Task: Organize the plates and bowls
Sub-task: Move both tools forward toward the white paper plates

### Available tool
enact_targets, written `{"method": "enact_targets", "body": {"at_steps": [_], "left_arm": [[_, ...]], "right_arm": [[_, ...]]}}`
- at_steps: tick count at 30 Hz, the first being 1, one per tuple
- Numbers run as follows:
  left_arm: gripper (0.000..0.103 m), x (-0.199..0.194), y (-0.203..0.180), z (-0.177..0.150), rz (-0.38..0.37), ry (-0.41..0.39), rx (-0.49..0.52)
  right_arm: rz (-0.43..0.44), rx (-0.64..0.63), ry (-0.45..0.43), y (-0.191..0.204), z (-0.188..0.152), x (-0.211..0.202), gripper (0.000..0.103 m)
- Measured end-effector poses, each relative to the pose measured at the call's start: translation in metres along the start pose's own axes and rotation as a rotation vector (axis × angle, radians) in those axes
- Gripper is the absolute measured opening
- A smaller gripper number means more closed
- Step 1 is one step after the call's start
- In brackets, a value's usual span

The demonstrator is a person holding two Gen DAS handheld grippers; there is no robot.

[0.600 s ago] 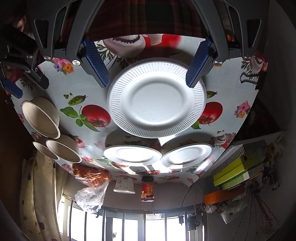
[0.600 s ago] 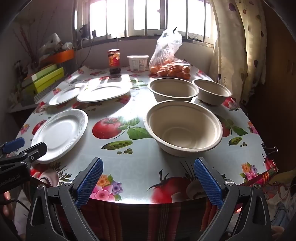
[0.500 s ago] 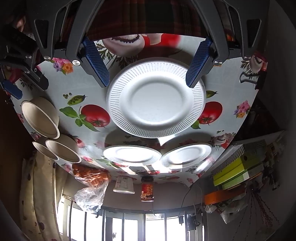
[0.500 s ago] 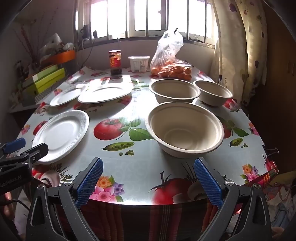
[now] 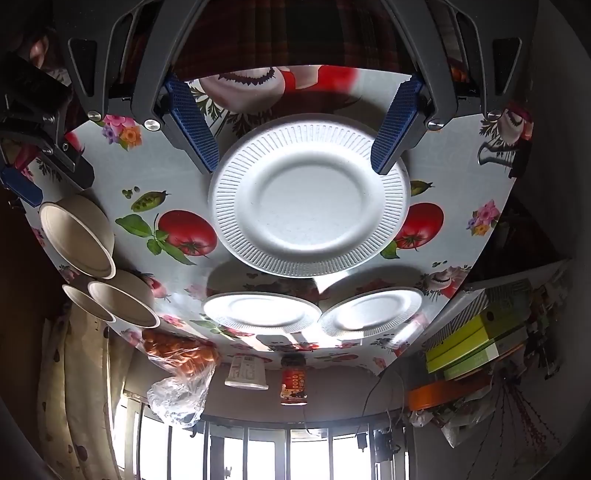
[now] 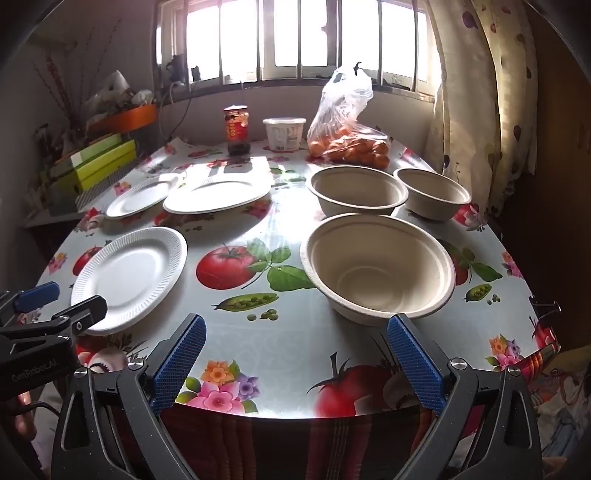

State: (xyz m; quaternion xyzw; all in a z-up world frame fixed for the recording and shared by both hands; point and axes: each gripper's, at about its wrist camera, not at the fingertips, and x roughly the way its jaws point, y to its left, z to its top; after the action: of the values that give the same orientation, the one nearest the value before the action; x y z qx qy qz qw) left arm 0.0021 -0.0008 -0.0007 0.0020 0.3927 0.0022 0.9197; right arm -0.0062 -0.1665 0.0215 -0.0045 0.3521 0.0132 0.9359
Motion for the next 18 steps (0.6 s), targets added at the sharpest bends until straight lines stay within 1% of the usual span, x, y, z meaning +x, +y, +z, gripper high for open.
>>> {"method": "enact_targets", "body": {"at_steps": [18], "left_arm": [[0.085,0.0017,0.0034,0.0002,-0.003,0.004,-0.006]], "right_arm": [[0.006,-0.003,-0.007,0.0049,0.0004,-0.0008,0.1]]}}
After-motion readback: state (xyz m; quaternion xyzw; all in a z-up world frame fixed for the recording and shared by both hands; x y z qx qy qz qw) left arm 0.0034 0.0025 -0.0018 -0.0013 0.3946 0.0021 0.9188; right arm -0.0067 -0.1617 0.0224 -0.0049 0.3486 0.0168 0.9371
